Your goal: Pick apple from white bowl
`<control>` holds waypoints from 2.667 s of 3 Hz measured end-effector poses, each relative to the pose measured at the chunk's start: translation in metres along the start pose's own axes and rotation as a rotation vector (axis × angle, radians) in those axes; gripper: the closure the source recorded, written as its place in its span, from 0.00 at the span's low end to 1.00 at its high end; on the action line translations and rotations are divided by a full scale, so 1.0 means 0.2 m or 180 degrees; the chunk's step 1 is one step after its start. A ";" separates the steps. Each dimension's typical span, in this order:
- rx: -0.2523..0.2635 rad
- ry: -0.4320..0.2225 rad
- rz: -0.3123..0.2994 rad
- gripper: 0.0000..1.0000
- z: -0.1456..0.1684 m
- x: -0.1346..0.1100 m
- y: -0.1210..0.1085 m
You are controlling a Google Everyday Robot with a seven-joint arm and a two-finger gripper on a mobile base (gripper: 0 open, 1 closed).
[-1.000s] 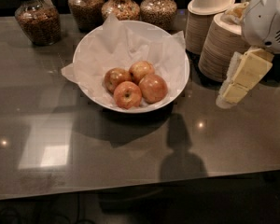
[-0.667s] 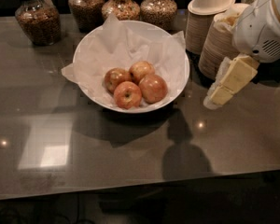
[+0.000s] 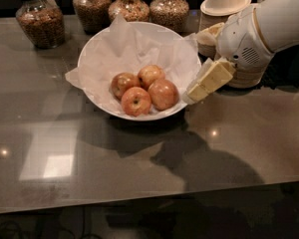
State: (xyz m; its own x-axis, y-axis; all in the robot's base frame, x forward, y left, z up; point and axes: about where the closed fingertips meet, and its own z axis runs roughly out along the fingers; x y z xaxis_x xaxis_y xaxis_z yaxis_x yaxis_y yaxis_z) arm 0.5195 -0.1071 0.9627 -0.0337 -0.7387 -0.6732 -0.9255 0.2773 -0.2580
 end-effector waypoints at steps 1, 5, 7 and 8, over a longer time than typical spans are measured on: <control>-0.0077 -0.0149 0.0067 0.29 0.08 -0.02 -0.01; -0.0285 -0.0099 0.0103 0.28 0.25 0.00 -0.01; -0.0338 -0.0058 0.0136 0.28 0.29 0.03 0.01; -0.0360 -0.0026 0.0149 0.27 0.32 0.03 0.01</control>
Offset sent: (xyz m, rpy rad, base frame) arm 0.0245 0.0212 -0.0208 0.1011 0.0480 0.0201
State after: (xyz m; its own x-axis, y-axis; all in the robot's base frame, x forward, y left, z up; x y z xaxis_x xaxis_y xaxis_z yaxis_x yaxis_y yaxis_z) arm 0.5411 -0.0712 0.9134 -0.0751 -0.7214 -0.6884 -0.9597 0.2399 -0.1466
